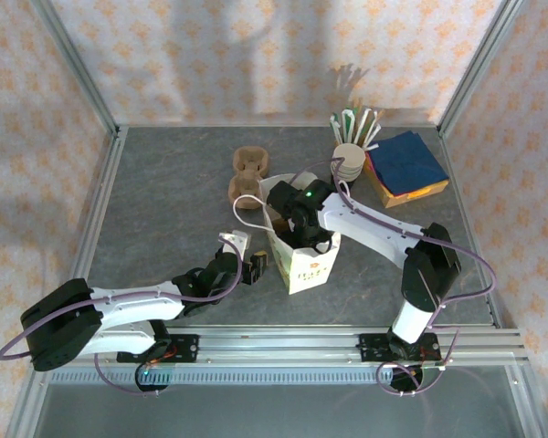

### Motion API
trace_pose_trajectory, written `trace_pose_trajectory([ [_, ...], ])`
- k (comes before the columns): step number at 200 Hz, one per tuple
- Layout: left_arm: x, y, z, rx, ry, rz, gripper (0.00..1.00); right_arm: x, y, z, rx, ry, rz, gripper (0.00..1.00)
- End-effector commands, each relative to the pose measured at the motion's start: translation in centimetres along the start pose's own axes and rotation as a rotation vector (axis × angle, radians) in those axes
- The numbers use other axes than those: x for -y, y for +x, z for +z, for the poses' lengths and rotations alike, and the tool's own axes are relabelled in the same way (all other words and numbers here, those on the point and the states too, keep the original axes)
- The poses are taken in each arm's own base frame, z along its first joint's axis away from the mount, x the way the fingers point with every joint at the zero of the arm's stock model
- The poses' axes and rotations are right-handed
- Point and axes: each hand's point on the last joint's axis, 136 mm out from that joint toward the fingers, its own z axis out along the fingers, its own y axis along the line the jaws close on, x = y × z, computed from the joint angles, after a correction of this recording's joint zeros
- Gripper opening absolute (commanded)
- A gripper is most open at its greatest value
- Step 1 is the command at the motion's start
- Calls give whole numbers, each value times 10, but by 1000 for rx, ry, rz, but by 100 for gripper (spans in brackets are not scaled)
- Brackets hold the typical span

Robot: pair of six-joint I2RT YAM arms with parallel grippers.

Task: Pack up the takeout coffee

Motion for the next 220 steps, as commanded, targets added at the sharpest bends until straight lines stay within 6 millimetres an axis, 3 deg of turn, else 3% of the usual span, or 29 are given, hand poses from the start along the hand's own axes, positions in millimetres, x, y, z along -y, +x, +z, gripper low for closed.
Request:
trace_pose_trajectory([
  [1,-4,-5,-4,27,-22,-12,68,-4,-8,4,21,4,-4,84],
  [116,-10,-9,-11,56,-34,-27,68,-5,-14,-6,57,1,11,100],
  [220,-10,-7,-9,48,-37,-24,68,-6,-18,-19,81,-3,12,100],
])
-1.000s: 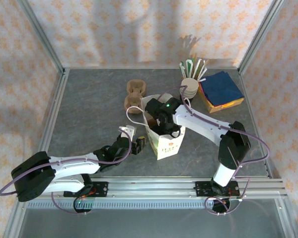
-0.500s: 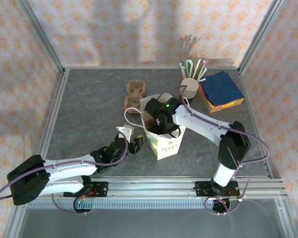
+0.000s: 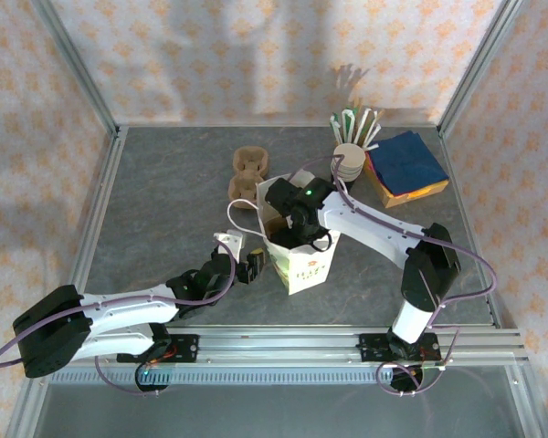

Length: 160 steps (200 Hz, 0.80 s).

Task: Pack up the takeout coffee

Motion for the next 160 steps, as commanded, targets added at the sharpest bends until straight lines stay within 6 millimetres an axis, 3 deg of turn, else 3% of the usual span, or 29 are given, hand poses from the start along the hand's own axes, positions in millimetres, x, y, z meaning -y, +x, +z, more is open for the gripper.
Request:
trace_pose_trajectory([
  [1,-6,5,0,-4,-32,-3,68,-1,-9,-11,41,15,4,100],
  [160,-6,1,0,6,-33,-4,68,-6,-18,-28,73,1,3,100],
])
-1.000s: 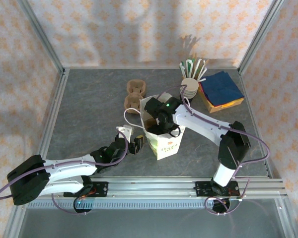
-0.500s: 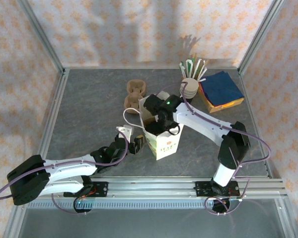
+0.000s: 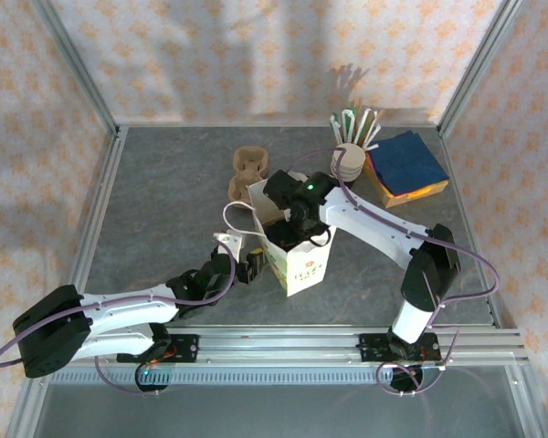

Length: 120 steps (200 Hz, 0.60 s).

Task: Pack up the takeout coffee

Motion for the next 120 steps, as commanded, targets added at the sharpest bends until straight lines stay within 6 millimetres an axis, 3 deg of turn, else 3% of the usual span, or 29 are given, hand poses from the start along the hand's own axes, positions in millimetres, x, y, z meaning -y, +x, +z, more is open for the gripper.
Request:
trace_pose_trajectory([
  [1,-4,1,0,2,-23,-4,68,2,-4,-9,19,27,4,100],
  [120,-2,0,2,2,-22,0,68,2,-9,-22,42,39,1,100],
])
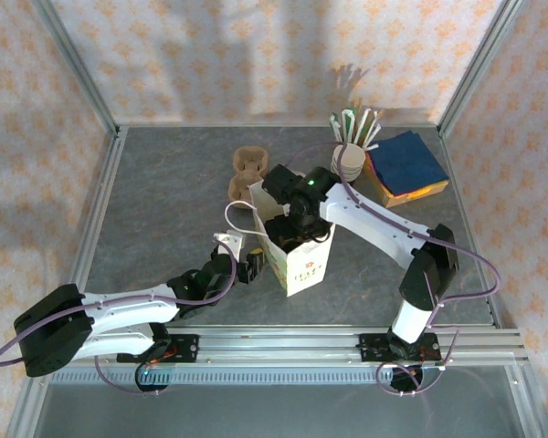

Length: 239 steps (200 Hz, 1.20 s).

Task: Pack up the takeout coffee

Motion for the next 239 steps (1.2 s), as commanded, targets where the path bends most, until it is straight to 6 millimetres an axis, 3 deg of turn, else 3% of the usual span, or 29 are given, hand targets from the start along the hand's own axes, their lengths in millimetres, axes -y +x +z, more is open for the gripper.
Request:
trace_pose_trajectory([
  [1,0,-2,1,7,-14,-6,68,4,0,-8,9,34,2,100],
  [96,-3,1,0,0,-21,-6,68,2,0,-8,15,19,3,100],
  [239,-3,0,-1,0,-19,-10,68,-9,-14,-42,128,-52,12,100],
])
